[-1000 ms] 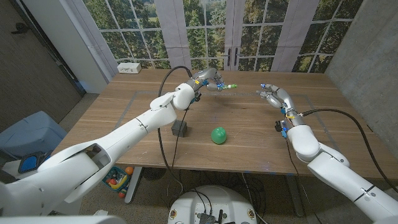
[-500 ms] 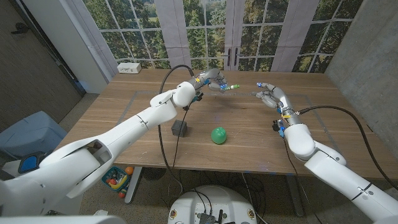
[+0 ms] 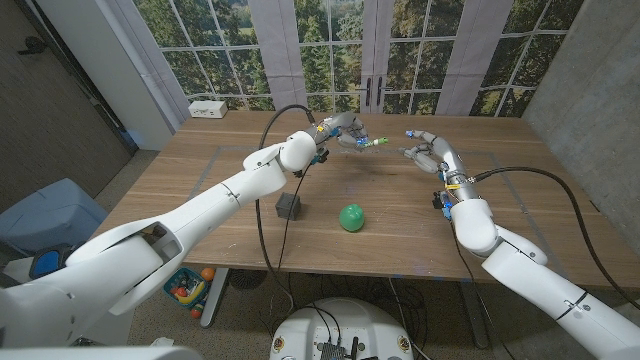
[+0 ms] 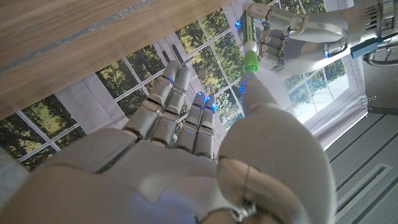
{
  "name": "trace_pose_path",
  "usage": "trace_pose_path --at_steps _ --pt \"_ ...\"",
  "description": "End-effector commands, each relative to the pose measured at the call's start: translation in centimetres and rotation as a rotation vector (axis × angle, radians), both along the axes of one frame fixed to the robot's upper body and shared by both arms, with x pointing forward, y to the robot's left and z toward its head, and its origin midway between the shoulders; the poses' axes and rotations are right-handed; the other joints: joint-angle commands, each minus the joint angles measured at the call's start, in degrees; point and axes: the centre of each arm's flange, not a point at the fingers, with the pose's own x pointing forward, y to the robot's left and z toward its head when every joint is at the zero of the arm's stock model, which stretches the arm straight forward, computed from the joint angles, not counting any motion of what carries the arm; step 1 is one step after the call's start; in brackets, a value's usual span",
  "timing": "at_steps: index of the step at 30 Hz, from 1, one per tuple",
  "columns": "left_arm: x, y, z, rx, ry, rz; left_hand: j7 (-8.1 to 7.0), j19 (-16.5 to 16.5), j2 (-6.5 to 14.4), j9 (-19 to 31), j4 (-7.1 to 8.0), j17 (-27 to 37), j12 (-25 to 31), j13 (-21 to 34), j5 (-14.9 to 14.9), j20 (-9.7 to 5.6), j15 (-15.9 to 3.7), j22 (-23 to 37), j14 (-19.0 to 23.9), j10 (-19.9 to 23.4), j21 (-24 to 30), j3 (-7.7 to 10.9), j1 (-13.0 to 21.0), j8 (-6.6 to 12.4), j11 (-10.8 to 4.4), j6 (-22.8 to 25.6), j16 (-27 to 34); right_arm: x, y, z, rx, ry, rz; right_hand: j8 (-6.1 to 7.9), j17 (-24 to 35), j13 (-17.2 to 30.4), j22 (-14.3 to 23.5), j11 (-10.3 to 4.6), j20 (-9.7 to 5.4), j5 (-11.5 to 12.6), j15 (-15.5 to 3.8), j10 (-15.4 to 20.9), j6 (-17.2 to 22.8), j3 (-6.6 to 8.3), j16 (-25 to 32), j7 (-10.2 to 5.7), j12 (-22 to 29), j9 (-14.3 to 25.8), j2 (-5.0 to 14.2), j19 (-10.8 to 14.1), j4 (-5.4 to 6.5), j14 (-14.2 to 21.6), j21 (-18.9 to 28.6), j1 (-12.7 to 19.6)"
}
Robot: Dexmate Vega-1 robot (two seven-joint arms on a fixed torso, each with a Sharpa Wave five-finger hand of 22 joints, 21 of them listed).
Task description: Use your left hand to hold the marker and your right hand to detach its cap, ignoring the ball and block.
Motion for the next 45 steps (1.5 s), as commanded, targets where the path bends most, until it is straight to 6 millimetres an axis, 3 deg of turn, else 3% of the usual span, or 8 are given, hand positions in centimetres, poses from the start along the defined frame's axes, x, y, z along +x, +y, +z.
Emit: trace_pose_path --at_steps 1,34,40,45 --pt "0.0 -0.4 -0.1 -0.009 0.022 -0.005 -1.26 -0.4 0.8 15.0 0.08 0.4 1.1 24.7 0.5 -4.95 -6.32 0.2 -0.2 13.6 0.5 -0.21 0.2 1.21 -6.33 4.7 -0.2 0.0 1.3 0.3 -0.048 -0.053 0.010 1.06 2.0 0.9 1.0 0.10 -0.40 -0.1 -9.04 1.7 2.4 -0.86 1.7 -0.94 1.0 0.3 0.16 1.5 0.11 0.7 1.8 1.3" --pt "-1.5 -1.1 -0.7 -0.019 0.037 -0.019 -1.17 -0.9 0.9 15.0 0.06 1.9 0.3 25.5 1.9 -4.82 -6.32 0.1 -0.1 14.1 1.5 -0.83 0.3 1.08 -6.33 4.8 -0.8 0.0 3.8 0.4 -0.136 -0.119 0.020 2.63 3.8 3.3 4.2 0.05 -2.75 0.2 -9.72 6.3 7.1 -0.93 3.5 -0.82 3.6 0.7 0.96 6.5 0.10 7.2 8.6 4.3" --pt "-1.7 -1.0 -0.9 -0.020 0.039 -0.019 -1.30 -0.9 0.9 15.3 0.06 2.1 0.1 25.6 2.1 -4.82 -6.32 0.1 -0.1 14.1 1.6 -0.91 0.3 1.13 -6.32 4.7 -0.9 0.1 3.9 0.5 -0.140 -0.133 0.020 3.34 4.4 4.1 4.5 -0.01 -4.25 0.2 -9.97 8.5 9.0 -0.43 4.0 -0.75 4.7 0.8 1.72 8.0 -0.22 9.4 10.4 6.2" --pt "-1.9 -0.9 -0.9 -0.020 0.037 -0.019 -1.16 -1.0 0.9 15.1 0.05 2.3 0.0 25.8 2.3 -4.86 -6.32 0.1 0.0 14.1 1.7 -1.00 0.4 1.04 -6.34 4.8 -1.0 0.2 4.0 0.6 -0.147 -0.137 0.031 4.72 4.9 5.1 4.9 0.18 -6.21 0.1 -9.93 11.2 12.6 -0.08 4.1 -0.28 6.0 0.9 2.37 9.2 -0.18 11.6 12.4 7.9"
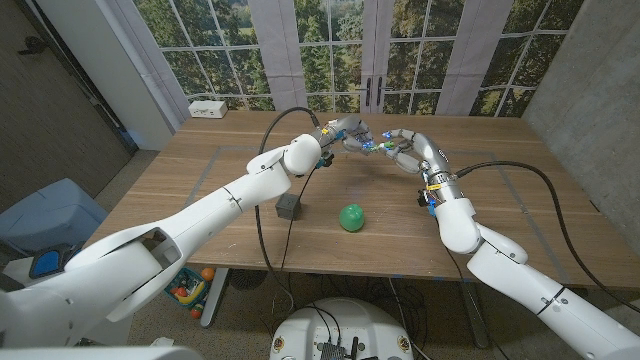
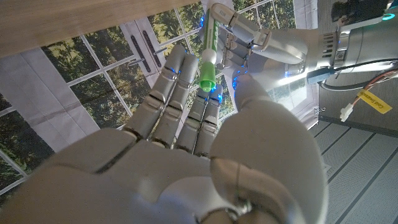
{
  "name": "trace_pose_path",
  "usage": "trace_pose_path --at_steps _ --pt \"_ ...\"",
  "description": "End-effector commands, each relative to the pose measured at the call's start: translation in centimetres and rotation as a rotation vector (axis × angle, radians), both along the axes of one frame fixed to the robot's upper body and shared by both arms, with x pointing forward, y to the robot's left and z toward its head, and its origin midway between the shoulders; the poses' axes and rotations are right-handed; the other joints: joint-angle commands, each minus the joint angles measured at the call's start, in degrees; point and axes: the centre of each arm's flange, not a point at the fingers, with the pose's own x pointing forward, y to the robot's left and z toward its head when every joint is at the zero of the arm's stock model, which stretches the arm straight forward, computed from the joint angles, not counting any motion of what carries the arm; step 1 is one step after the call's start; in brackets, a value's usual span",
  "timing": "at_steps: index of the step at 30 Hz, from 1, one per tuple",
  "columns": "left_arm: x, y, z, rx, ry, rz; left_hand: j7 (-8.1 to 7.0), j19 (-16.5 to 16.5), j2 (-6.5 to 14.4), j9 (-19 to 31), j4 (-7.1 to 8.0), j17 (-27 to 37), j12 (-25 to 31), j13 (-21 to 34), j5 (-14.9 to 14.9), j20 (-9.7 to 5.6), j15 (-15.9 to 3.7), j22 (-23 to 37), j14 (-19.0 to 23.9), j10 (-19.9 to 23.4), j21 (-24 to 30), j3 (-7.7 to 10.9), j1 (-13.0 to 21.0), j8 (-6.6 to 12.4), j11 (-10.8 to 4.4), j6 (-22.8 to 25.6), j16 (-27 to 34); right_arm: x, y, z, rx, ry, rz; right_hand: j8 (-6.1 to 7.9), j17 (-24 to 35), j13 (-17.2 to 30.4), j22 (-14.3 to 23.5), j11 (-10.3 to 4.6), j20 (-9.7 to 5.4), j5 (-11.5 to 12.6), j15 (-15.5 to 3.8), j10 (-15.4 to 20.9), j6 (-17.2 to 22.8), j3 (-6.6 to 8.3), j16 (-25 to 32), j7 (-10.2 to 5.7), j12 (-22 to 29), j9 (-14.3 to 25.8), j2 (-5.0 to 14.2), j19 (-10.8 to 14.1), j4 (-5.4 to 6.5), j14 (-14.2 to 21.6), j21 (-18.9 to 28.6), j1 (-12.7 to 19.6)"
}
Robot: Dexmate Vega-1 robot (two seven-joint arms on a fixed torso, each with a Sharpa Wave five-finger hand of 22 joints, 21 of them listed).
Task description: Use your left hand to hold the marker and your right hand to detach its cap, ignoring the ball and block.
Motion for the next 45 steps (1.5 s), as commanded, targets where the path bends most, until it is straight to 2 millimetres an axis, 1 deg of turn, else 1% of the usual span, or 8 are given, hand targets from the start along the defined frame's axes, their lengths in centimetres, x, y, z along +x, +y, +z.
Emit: trace_pose_path --at_steps 1,3,8,14,21,27,37,45 --pt "-0.4 0.2 -0.2 -0.007 0.006 0.000 -1.17 -0.5 0.9 15.2 0.11 0.3 0.0 25.8 0.6 -4.95 -6.52 0.1 0.2 14.1 0.3 0.01 0.4 0.42 -6.34 4.8 -0.3 0.4 0.4 0.1 -0.016 -0.014 0.016 1.17 0.6 0.8 0.4 0.17 -4.53 0.0 -8.76 1.8 2.6 0.39 0.4 0.31 1.1 0.1 0.29 0.9 -0.19 1.9 1.5 1.9" --pt "-0.4 0.3 -0.2 -0.006 0.005 -0.002 -1.25 -0.5 0.9 15.1 0.11 0.3 -0.1 25.8 0.7 -4.95 -6.52 0.1 0.2 14.0 0.4 -0.02 0.4 0.38 -6.34 4.8 -0.3 0.5 0.5 0.1 -0.016 -0.018 0.018 1.73 0.9 1.6 0.7 0.15 -5.63 0.2 -9.18 3.2 4.1 1.23 0.2 0.47 1.8 0.2 1.01 1.0 -0.76 3.3 2.8 4.6" --pt "-0.6 0.3 -0.1 -0.011 0.012 -0.016 -1.25 -0.6 0.9 15.1 0.11 0.5 -0.2 25.9 0.8 -4.95 -6.52 0.1 0.2 14.2 0.5 -0.10 0.4 0.34 -6.33 4.7 -0.5 0.6 0.5 0.1 -0.018 -0.016 0.015 1.75 1.3 2.2 1.0 0.50 -6.27 0.3 -9.26 3.5 4.3 1.48 -0.1 0.53 2.0 0.2 0.86 0.9 -0.95 4.1 3.9 6.6" --pt "-0.8 0.4 -0.1 -0.009 0.012 -0.014 -1.20 -0.7 0.9 15.3 0.11 0.7 -0.4 26.0 1.0 -4.95 -6.52 0.1 0.2 14.2 0.7 -0.19 0.5 0.38 -6.35 4.7 -0.6 0.6 0.4 0.0 -0.009 -0.046 0.029 3.11 3.7 6.9 5.1 -0.30 -7.34 0.8 -9.33 6.2 8.4 2.35 -3.0 0.25 3.5 1.1 1.06 -0.6 -0.51 7.4 14.1 17.8" --pt "-0.9 0.7 -0.3 -0.008 0.013 -0.010 -1.17 -0.7 0.9 15.2 0.14 0.9 -0.5 26.2 1.2 -4.94 -6.52 0.0 0.3 14.3 0.8 -0.30 0.5 0.29 -6.31 4.7 -0.8 0.6 -0.4 -0.1 0.023 -0.069 0.069 3.53 1.8 8.0 6.9 2.13 -7.29 0.4 -9.21 8.1 11.2 2.14 -6.0 2.29 3.1 1.1 3.42 -0.7 0.59 10.8 20.8 18.4" --pt "-0.9 1.0 -0.5 -0.004 0.019 -0.007 -1.06 -0.8 0.9 15.0 0.13 1.1 -0.8 26.1 1.4 -4.93 -6.52 0.0 0.4 14.3 1.0 -0.42 0.5 0.14 -6.32 4.9 -0.9 0.6 -0.8 -0.5 0.064 -0.112 0.072 3.51 -2.2 7.9 7.0 2.53 -7.33 0.0 -9.28 10.2 12.6 1.10 -8.4 3.37 2.6 1.0 3.84 -0.7 0.51 14.1 24.6 18.0" --pt "-1.3 1.4 -0.4 -0.019 -0.008 -0.014 -0.65 -0.4 0.6 15.0 -0.08 1.5 -0.9 26.3 1.9 -5.66 -6.54 0.0 0.7 15.0 1.5 -0.58 0.8 0.31 -6.30 5.6 -1.1 1.1 -1.2 -0.6 0.073 -0.109 0.078 4.76 -8.6 4.8 5.2 4.55 -7.35 0.3 -9.21 17.7 20.1 -0.35 -10.8 4.68 0.8 0.1 1.65 1.3 -0.45 21.8 31.3 20.3" --pt "-1.3 1.5 -0.4 -0.022 -0.003 -0.022 -0.25 0.1 0.1 15.3 -0.23 2.1 -0.5 26.8 2.6 -5.96 -6.55 0.0 1.4 15.9 2.0 -0.74 1.2 0.58 -6.22 6.4 -0.8 1.2 -1.4 -0.7 0.085 -0.108 0.089 4.11 -11.9 3.8 0.7 6.07 -7.21 3.8 -8.41 20.8 22.7 1.10 -12.2 5.98 -0.3 -0.7 0.00 2.7 -0.39 25.4 31.4 21.5"
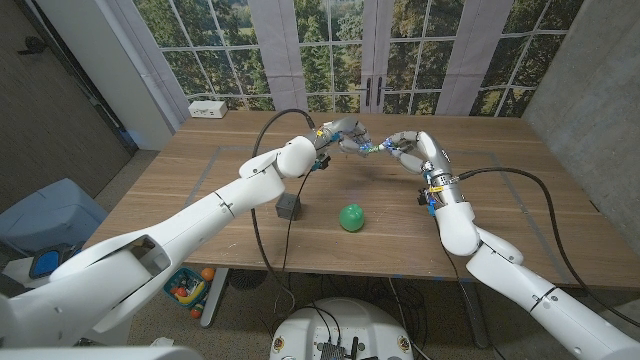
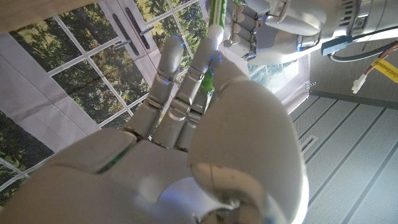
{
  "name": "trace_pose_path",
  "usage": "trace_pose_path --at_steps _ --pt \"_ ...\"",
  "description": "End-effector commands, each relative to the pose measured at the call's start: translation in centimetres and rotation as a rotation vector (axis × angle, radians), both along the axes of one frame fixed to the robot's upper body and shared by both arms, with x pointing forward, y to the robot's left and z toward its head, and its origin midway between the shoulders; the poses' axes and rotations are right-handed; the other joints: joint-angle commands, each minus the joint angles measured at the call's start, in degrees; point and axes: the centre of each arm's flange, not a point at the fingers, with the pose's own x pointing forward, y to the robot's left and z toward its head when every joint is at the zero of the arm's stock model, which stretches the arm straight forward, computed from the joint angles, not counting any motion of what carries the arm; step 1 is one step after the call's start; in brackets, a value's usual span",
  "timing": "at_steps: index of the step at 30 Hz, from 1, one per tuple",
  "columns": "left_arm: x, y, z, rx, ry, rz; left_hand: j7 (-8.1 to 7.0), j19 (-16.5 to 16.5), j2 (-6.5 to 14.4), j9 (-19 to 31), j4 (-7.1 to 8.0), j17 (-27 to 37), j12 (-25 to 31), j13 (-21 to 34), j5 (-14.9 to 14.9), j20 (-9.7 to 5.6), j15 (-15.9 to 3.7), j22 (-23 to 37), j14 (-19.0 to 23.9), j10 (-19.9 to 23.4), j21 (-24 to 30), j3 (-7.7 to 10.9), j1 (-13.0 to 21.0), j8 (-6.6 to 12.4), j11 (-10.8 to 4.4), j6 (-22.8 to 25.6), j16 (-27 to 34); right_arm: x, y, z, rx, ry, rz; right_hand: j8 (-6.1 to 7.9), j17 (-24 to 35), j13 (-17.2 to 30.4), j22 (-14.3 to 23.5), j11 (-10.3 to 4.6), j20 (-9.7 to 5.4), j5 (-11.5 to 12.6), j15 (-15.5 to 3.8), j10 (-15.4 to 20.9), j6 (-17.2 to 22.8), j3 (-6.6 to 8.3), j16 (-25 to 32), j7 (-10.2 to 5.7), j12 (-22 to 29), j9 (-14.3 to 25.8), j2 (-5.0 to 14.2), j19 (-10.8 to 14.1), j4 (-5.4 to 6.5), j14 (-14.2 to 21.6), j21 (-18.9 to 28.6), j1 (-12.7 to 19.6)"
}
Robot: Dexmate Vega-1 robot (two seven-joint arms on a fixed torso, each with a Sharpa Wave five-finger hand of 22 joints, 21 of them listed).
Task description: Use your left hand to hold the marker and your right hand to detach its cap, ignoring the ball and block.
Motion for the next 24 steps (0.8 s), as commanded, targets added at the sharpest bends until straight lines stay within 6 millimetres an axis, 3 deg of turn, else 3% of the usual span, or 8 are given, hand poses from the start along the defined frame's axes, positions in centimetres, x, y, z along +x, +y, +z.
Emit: trace_pose_path --at_steps 1,9,24 --pt "-0.4 0.1 0.1 -0.011 -0.012 -0.016 -0.18 0.7 0.0 15.3 -0.09 0.4 0.6 26.8 0.5 -6.07 -6.31 0.2 0.6 15.1 0.4 0.18 1.2 0.74 -6.91 6.5 0.5 0.2 -0.4 -0.2 0.022 -0.002 0.015 -0.29 -0.5 0.1 -2.2 2.40 -6.79 2.2 0.14 3.9 1.6 1.31 -0.4 0.52 -0.4 -0.2 -1.16 1.4 0.24 1.4 0.0 0.7" --pt "-0.5 0.4 0.1 -0.009 -0.034 0.007 -0.15 0.8 -0.4 15.3 -0.06 0.8 0.6 27.0 1.5 -6.32 -6.30 0.3 0.8 15.3 0.8 0.13 1.3 0.62 -6.89 6.8 0.3 0.0 -0.6 -0.2 0.035 -0.027 0.017 -1.15 -1.5 0.6 -5.6 2.51 -6.78 5.1 0.10 4.5 2.5 2.42 -1.2 0.63 -1.0 -0.4 -2.72 3.1 0.45 2.4 0.0 -0.5" --pt "-0.9 0.2 -0.4 0.032 -0.098 0.183 -0.76 0.5 -0.2 16.0 0.37 1.4 0.1 27.3 2.6 -5.71 -6.28 0.4 0.7 14.8 1.5 0.03 1.0 0.33 -6.93 6.0 -0.1 -0.8 -1.7 -0.4 0.131 -0.128 0.036 -2.17 -1.6 1.8 -8.1 2.20 -6.82 6.4 -0.20 3.4 1.6 3.24 -1.6 0.15 -1.6 -0.2 -3.14 3.6 0.56 2.5 0.0 -0.9"
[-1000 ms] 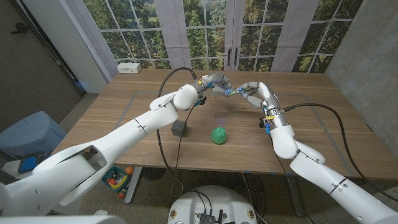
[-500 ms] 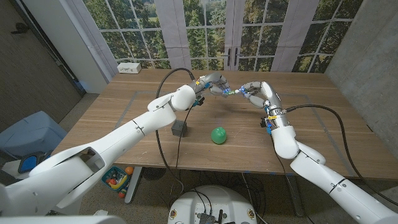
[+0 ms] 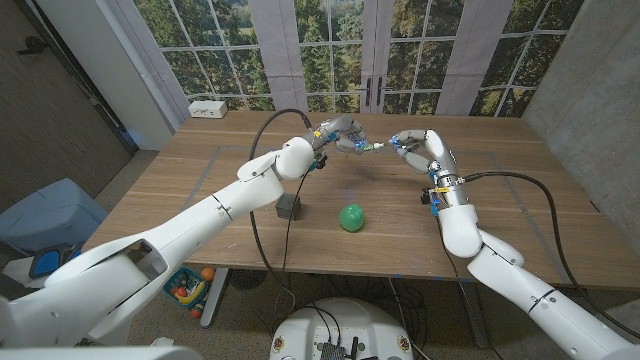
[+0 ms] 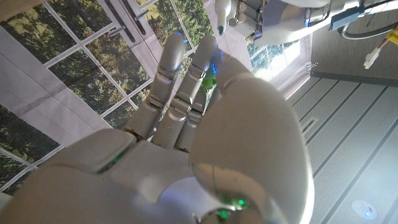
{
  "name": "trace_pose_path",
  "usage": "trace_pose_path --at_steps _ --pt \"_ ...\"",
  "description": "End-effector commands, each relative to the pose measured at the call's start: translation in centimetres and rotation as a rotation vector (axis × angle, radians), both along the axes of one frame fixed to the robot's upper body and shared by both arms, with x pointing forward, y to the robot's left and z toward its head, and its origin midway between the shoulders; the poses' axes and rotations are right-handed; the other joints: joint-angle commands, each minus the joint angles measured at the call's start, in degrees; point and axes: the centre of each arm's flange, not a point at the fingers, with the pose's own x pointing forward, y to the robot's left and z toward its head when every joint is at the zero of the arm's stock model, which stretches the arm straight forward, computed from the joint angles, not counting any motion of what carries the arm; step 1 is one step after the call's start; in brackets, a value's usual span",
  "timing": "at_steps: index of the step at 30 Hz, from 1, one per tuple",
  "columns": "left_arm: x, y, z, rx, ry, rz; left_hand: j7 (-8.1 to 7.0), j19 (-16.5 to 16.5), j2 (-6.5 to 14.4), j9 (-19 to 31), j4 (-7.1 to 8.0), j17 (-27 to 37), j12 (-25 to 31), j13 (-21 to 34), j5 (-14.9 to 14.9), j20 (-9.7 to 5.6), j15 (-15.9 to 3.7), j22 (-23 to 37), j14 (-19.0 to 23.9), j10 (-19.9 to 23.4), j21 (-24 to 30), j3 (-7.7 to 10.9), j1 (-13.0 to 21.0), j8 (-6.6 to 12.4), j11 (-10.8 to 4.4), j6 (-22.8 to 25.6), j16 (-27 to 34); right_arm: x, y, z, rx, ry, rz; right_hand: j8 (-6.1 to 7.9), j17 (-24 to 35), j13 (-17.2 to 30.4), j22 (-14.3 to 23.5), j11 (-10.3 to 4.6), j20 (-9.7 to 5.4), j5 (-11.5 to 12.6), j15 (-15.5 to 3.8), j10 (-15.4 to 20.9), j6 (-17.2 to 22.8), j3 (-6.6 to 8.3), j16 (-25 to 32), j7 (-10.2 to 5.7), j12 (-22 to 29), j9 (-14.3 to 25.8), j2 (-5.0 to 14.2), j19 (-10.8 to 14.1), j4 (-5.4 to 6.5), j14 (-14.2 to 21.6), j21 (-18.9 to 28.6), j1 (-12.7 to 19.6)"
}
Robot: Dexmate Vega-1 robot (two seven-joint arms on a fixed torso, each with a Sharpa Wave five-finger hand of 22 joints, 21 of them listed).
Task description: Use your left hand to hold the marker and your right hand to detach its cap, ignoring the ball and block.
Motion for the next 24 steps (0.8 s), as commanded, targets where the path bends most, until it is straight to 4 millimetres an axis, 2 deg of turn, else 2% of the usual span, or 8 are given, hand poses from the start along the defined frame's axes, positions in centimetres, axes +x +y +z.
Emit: trace_pose_path --at_steps 1,13,24 --pt "-0.36 -0.15 -0.39 0.028 -0.032 0.108 -1.23 0.2 0.8 16.0 0.54 0.4 -0.4 27.3 0.6 -5.62 -5.90 0.3 0.4 14.4 0.6 0.36 0.0 -0.20 -7.05 5.5 -0.1 -0.31 -0.59 -0.11 0.052 -0.047 0.000 -0.25 0.2 1.1 -0.4 1.23 -5.82 0.5 0.07 1.4 -0.4 0.59 -0.2 -0.35 -0.2 0.2 -0.46 0.6 -0.03 0.5 0.0 -0.1" --pt "-0.67 0.17 -0.58 0.038 -0.020 0.136 -1.50 -0.5 1.3 15.8 0.70 0.3 -1.0 27.3 0.5 -5.26 -5.89 0.5 -0.2 13.8 1.1 0.15 -0.2 -0.85 -7.04 5.0 -1.0 0.14 -0.63 0.27 0.008 0.101 -0.075 -0.99 0.6 2.1 -2.1 0.91 -5.89 1.0 -0.05 0.7 -1.1 0.91 -0.5 -0.65 -0.7 0.4 -0.53 0.4 0.15 -0.1 0.0 -0.8" --pt "-0.31 0.15 -0.95 0.083 0.037 0.273 -1.19 -1.5 2.0 15.0 0.74 -0.2 -2.5 26.2 -0.3 -4.65 -5.89 0.5 -0.7 13.2 1.7 -0.24 -0.3 -1.92 -7.05 4.3 -2.0 0.63 -1.02 0.66 -0.045 0.273 -0.171 -1.33 1.0 2.9 -3.3 0.83 -5.86 0.9 -0.04 0.1 -1.5 0.99 -0.6 -0.87 -1.1 0.8 -0.64 0.0 0.23 -0.8 0.1 -1.2"
